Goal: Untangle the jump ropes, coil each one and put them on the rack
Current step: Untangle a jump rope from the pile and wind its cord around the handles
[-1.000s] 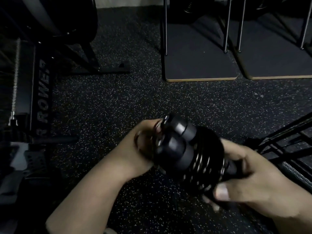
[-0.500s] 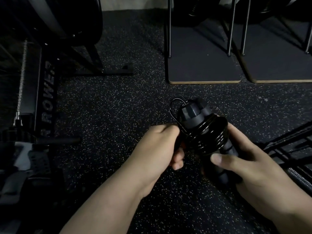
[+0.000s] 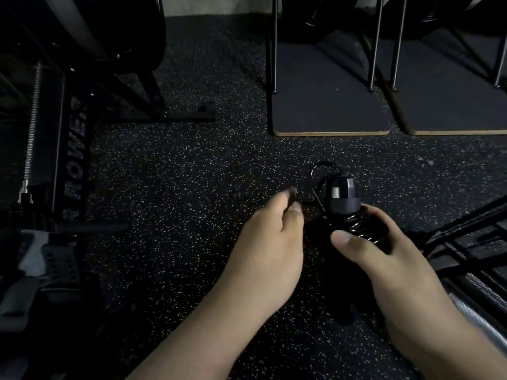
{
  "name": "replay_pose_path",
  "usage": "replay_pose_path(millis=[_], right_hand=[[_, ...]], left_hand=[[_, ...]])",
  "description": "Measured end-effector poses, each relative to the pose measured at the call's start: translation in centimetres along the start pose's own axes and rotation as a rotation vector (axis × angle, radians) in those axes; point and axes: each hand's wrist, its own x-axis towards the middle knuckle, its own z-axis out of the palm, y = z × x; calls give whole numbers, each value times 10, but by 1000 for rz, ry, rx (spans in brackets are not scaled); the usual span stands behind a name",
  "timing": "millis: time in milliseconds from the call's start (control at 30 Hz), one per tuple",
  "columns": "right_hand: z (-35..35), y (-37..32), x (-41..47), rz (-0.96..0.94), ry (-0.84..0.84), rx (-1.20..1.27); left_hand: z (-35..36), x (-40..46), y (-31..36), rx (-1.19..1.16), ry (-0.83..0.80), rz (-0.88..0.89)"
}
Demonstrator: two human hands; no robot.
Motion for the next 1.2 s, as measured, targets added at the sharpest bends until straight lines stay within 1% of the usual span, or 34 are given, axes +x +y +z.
replay_pose_path(millis=[67,133,233,267,433,500,567,600,633,667,700,733,767,800,833,867,900,933,967,1000,1033,1067,1100,1133,1167,1200], right_hand=[[-1,0,1,54,9,93],[-4,1,3,124,4,204],[-9,4,8,192,-19,358],[-11,4,10,200,-36,373],[-15,7,20,224,-77,437],[-14,4,19,213,-153,475],[-12,2,24,234,-264,569],[-10,2,28,259,-321,603],[-7,4,34,268,-409,688],[-6,-6,34,278,-412,709],[-7,-11,35,278,-372,738],[-3,-14,37,224,-408,772],[-3,-3,42,197,-505,834],[-4,3,42,245,-505,818],[-8,10,40,227,-492,770],[-8,10,35,195,-554,756],[-4,-1,23,55,-457,644],[-8,-10,10,90,-196,642],[-1,-12,17,75,-60,578],[10,-11,17,66,-125,475],[12,-13,23,115,-55,577],[18,-30,12,63,42,523],[19,-39,10,82,77,511],[15,-30,9,37,30,567],[6,-10,11,-17,-103,704],[8,-3,9,47,-159,767]], left_hand=[[0,0,0,-82,11,27],[0,-3,0,-144,-21,63],[2,-6,0,-121,-108,156],[3,-6,-2,-99,-106,185],[8,-5,-5,120,71,354],[10,-5,-2,158,152,447],[8,-3,-2,63,210,486],[7,-2,-2,1,222,482],[6,-2,-1,-61,220,467],[5,-2,-1,-118,215,445],[4,-3,-1,-166,211,423],[4,-4,1,-197,214,410],[3,-5,2,-209,224,406],[3,-6,2,-205,233,413],[3,-5,2,-185,243,429],[3,-5,1,-153,243,443],[3,-5,1,-115,230,454],[2,-5,0,-89,212,461],[1,-6,-2,-84,190,455],[0,-6,-2,-100,164,430],[0,-6,-2,-123,137,400],[-1,-6,0,-139,118,385],[-3,-6,2,-144,115,386],[-5,-6,4,-138,122,391],[-7,-5,5,-126,129,395],[-8,-4,5,-113,131,397]])
